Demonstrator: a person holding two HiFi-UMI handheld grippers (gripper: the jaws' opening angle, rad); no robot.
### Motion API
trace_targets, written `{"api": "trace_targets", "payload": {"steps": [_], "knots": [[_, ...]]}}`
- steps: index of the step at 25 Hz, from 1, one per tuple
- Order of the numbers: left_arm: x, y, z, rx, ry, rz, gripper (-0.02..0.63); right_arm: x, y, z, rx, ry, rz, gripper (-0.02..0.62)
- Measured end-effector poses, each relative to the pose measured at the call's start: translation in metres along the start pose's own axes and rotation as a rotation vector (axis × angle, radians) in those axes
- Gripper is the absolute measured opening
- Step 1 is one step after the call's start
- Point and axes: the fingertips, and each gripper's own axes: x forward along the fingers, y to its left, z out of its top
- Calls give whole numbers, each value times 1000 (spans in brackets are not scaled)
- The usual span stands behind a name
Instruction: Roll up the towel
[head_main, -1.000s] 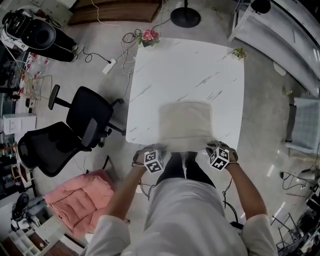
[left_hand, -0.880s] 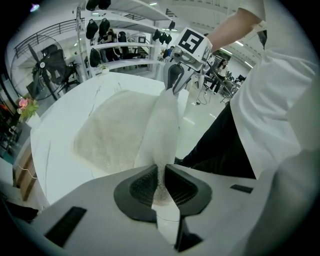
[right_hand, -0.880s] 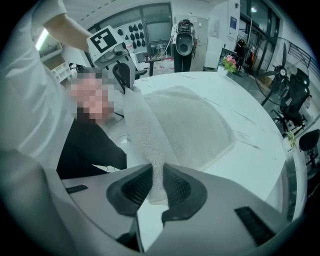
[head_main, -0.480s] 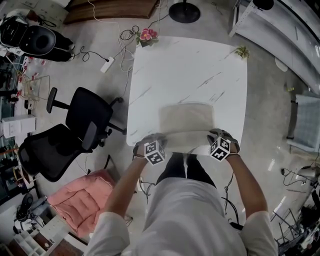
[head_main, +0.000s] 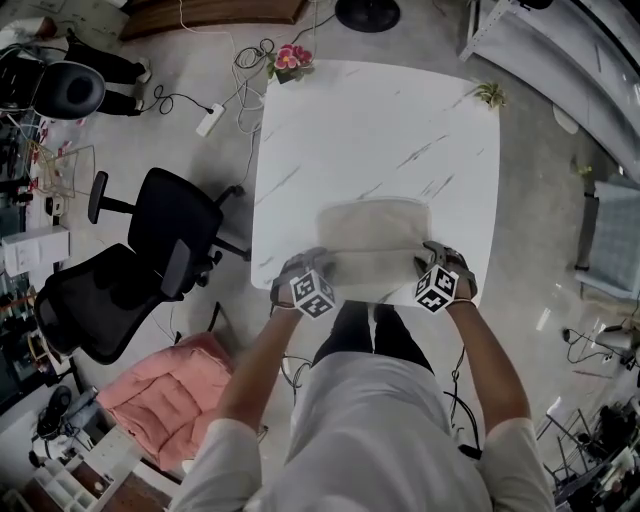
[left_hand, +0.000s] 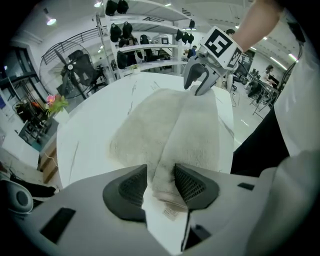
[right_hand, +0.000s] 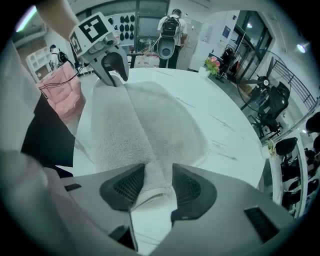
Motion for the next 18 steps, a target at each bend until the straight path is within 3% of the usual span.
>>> {"api": "trace_targets", "payload": {"steps": [4, 10, 13, 18], "knots": [[-11, 2, 2, 8, -28, 50, 192, -7, 2, 3, 26, -4, -1, 186], [-47, -5, 5, -47, -114, 121, 170, -44, 4, 14, 57, -119, -31, 187], [-58, -22, 5, -72, -142, 106, 170, -56, 19, 16, 43, -142, 3, 186], [-47, -61, 5, -39, -137, 39, 161, -53, 55, 4, -3, -122, 108, 184]]}}
